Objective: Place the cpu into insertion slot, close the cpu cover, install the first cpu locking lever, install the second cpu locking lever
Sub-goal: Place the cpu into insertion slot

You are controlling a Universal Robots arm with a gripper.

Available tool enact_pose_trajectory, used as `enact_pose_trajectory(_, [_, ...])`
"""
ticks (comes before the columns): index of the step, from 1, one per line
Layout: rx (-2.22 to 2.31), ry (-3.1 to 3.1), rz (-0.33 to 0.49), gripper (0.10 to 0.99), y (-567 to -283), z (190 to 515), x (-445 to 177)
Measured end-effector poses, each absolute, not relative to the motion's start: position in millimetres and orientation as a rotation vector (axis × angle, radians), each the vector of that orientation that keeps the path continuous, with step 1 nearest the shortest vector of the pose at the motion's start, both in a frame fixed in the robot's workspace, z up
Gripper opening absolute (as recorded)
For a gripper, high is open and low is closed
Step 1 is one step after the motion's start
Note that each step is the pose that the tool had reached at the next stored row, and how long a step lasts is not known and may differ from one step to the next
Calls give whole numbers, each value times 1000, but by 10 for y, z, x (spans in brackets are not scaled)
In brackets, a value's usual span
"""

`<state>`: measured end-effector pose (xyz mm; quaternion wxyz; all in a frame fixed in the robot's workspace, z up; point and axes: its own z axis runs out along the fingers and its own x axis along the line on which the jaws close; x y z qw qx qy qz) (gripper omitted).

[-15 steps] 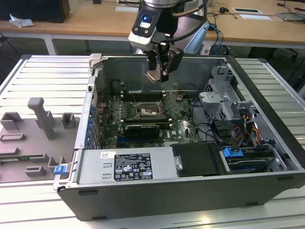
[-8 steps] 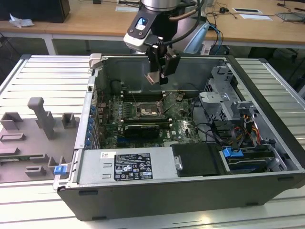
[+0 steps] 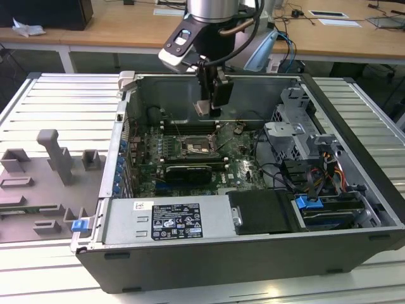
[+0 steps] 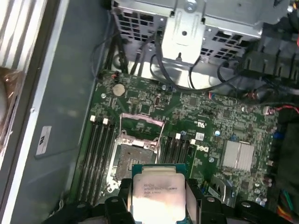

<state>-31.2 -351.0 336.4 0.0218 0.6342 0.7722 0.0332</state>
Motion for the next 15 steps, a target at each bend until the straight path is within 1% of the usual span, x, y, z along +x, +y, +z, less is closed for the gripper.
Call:
enact_pose_trajectory(7, [2130, 2241, 98, 541, -3510, 3266, -312])
enact_pose_trajectory(15, [2155, 2216, 96, 541, -3510, 3224, -317])
